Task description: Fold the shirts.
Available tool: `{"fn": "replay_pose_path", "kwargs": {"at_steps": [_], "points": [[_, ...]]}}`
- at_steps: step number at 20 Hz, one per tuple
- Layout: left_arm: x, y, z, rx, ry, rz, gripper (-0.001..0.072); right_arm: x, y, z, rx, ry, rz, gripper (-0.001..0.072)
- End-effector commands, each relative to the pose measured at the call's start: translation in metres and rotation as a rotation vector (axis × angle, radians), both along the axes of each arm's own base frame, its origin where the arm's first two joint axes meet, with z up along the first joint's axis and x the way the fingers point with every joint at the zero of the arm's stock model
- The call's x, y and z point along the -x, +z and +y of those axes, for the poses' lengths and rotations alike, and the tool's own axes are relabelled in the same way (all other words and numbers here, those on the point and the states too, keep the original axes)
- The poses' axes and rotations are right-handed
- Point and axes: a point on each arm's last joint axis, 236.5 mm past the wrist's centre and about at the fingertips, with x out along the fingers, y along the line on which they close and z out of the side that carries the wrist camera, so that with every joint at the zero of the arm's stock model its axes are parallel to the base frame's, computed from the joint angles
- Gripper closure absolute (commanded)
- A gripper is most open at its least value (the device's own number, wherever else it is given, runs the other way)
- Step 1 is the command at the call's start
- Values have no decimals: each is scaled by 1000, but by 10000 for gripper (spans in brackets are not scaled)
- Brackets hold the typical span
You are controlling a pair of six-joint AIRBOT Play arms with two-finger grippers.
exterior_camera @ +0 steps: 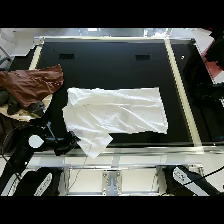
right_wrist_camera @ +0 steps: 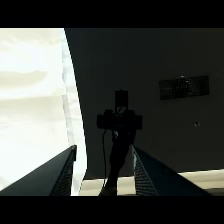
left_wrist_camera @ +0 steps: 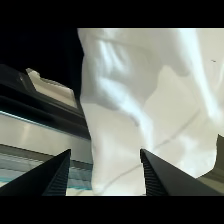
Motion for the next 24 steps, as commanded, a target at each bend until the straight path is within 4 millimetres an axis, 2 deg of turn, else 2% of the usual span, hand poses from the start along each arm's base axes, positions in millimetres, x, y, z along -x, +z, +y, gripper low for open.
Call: {"fn": "replay_pose_path", "kwargs": {"at_steps": [1,4,9,11,13,16,18,20,22,23,24], "points": [[-1,-3,-3,12,-3,3,233,0,0,1,-4,2,-1,299],[1,-11,-8,31,-24,39,233,0,0,1,-5,2,0,299],[-13,-17,-22,97,-12,20,235,1,-1,2,-7,2,5,300],[-16,-17,-30,138,-13,22,274,1,-1,2,-10,-1,6,301],[-20,-13,-37,166,-46,-13,691,2,0,2,-9,-2,5,305],[-35,10,-46,219,-64,-119,694,5,7,-3,23,-2,-9,306],[-45,29,-46,223,-67,-198,694,15,21,-30,114,-56,-37,305],[-49,48,-47,226,-76,-276,695,47,26,-70,133,-214,-46,305],[-51,63,-47,231,-77,-337,694,89,2,-99,41,-452,-73,306],[-52,68,-47,232,-79,-360,694,103,-23,-101,-62,-568,-109,312],[-52,73,-47,233,-81,-379,695,109,-53,-91,-195,-647,-136,396]]}}
